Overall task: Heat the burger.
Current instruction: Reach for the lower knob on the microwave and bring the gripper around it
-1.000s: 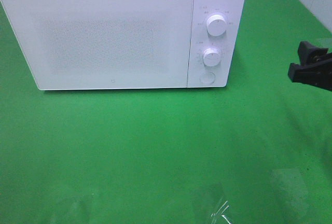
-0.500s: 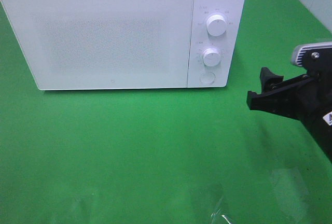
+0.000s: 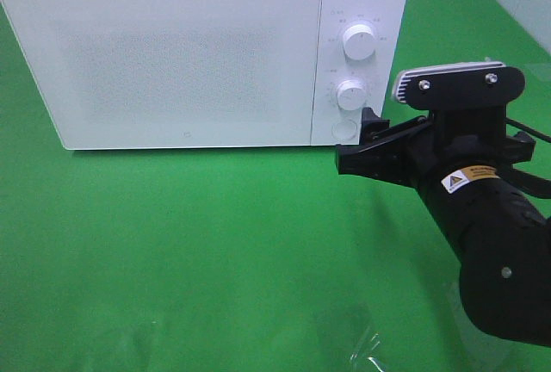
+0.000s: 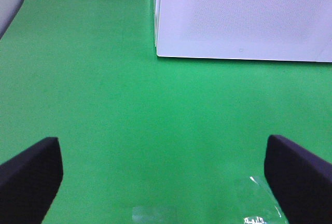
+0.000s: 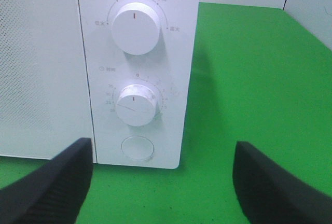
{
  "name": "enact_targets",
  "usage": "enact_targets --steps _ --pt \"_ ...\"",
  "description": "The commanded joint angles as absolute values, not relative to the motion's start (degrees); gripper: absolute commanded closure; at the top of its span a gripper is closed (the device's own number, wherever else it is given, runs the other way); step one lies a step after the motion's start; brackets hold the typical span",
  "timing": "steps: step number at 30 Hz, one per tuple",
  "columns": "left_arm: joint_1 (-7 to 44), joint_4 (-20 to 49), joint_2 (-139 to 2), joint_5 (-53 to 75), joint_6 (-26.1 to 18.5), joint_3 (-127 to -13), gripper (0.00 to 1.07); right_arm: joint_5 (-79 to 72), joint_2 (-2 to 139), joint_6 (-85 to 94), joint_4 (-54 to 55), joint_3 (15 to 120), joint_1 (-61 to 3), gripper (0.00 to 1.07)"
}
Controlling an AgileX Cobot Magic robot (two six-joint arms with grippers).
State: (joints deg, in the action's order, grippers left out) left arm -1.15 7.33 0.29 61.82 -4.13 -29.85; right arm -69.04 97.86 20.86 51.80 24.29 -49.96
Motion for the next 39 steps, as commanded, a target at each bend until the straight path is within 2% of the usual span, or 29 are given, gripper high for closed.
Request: enact_targets --steps 1,9,17,26,39 --pt "-1.3 7.8 1.5 61.2 -4.2 -29.7 0.09 -77.8 100.4 21.4 51.9 27.4 -50.1 0.32" --pt "-1.3 7.8 1.5 61.2 -4.2 -29.7 0.09 -78.8 104.3 21.4 51.9 31.2 -49.8 0.32" --pt "-1.3 7.8 1.5 61.2 -4.2 -29.7 0.09 -74.9 108.7 20.5 47.6 36.3 -44.6 0.32" --pt "-1.3 7.8 1.3 61.2 -4.2 -29.7 0.09 -74.3 112.2 20.5 47.3 39.5 -44.3 0.32" --pt "-1.3 7.8 1.2 61.2 -4.2 -29.7 0.09 -71.3 115.4 19.7 43.5 44.3 -39.5 0.32"
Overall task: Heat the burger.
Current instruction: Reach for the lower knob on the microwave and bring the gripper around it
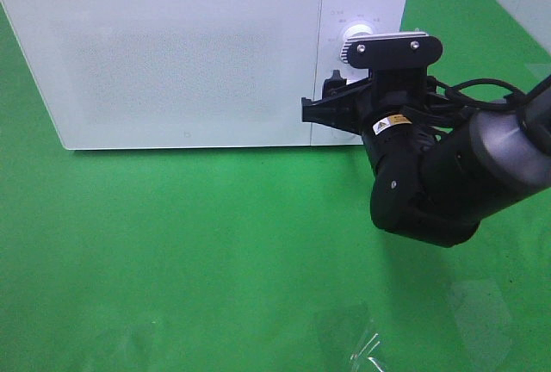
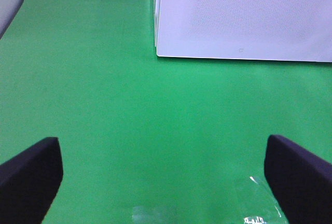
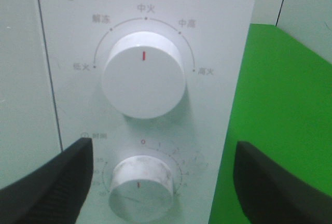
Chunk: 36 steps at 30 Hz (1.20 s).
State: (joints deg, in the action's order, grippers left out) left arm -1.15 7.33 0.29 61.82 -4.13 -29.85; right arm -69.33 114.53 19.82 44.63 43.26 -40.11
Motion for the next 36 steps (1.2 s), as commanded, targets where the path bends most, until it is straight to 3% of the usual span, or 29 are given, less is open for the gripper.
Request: enact_targets --steps 1,29,34,35,36 --pt "-1.3 7.8 1.2 61.2 -4.2 -29.7 0.09 -71.3 115.4 19.7 43.5 44.3 -39.5 0.32" --pt "-1.3 7.8 1.2 61.2 -4.2 -29.7 0.09 -68.6 121.5 16.6 41.0 48.8 -37.2 0.33" --pt "-1.3 7.8 1.2 61.2 -4.2 -29.7 0.09 -67.8 121.5 16.6 41.0 48.8 -37.2 0.45" --pt "-1.3 7.8 1.2 61.2 -4.2 -29.7 0.09 -67.6 121.5 16.6 40.9 48.8 -37.2 0.56" --pt "-1.3 7.8 1.2 61.2 -4.2 -29.7 0.09 -67.6 121.5 16.6 40.9 48.8 -37.2 0.56"
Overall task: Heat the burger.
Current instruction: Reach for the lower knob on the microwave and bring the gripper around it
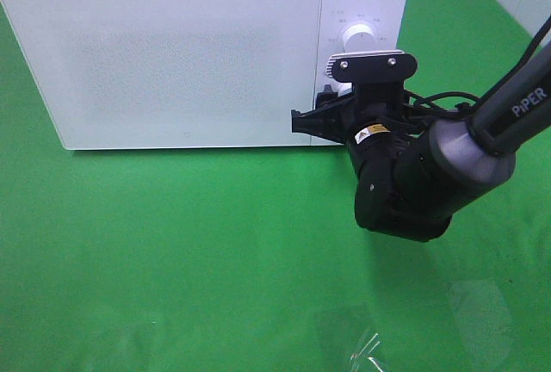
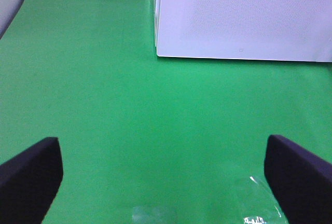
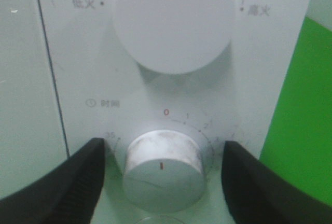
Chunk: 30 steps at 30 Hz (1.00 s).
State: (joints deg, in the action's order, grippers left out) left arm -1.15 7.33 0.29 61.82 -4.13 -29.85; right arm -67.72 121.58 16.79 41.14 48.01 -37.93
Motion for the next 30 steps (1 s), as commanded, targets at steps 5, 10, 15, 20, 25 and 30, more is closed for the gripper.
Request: enact_targets --steps 5,10,15,20,25,30 --pt "-1.3 7.8 1.2 61.2 -4.2 -29.7 0.09 -67.2 121.5 16.6 39.2 48.8 -37.2 0.92" --pt "-1.3 7.8 1.2 61.2 -4.2 -29.7 0.09 -67.3 121.5 16.6 37.4 48.8 -37.2 1.07" --pt "-1.3 7.8 1.2 61.2 -4.2 -29.7 0.09 -68.4 121.5 13.3 36.4 48.8 -37.2 1.07" --pt "-1.3 7.8 1.2 61.2 -4.2 -29.7 0.09 -68.7 121.5 -6.4 32.7 48.8 -37.2 1.07" --pt "-1.3 7.8 1.2 61.2 -4.2 -29.7 0.09 -69.0 121.5 -22.7 29.7 48.8 -37.2 1.07" --pt "-1.3 7.8 1.2 61.2 -4.2 -29.7 0.09 -73.5 121.5 -53.1 24.0 48.8 -37.2 1.07"
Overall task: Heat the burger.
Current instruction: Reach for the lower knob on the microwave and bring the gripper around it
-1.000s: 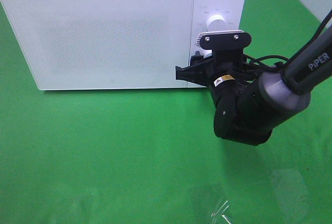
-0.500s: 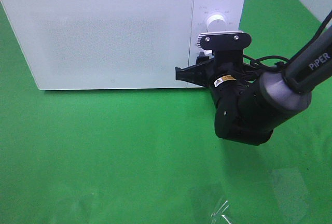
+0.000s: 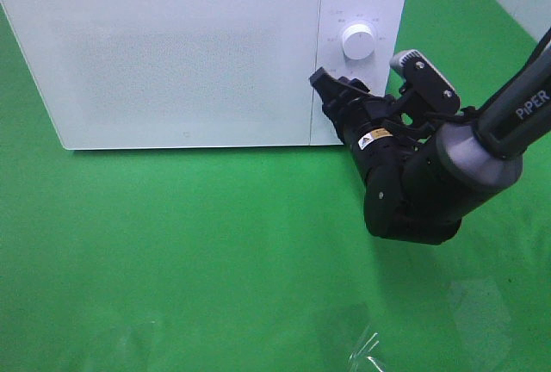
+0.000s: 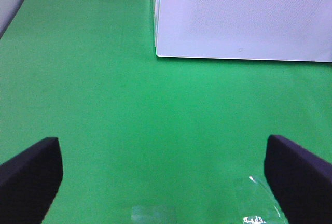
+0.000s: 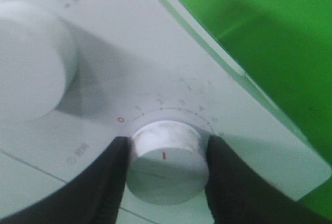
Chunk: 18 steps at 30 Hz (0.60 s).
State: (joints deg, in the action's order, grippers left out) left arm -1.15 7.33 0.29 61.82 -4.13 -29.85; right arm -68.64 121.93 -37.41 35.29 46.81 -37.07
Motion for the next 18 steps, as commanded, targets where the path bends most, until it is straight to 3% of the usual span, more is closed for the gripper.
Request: enact_targets --steps 1,8,18 --pt "-1.3 7.8 1.2 61.2 -4.2 -29.7 0.09 -74.9 121.5 -62.6 22.3 48.8 -37.2 1.07" --pt "-1.3 7.8 1.2 61.2 -4.2 -29.7 0.09 -82.3 121.5 -81.5 20.2 48.8 -37.2 1.07" --pt "-1.3 7.8 1.2 61.2 -4.2 -29.7 0.09 -82.3 121.5 -82.8 20.5 48.8 -37.2 1.07"
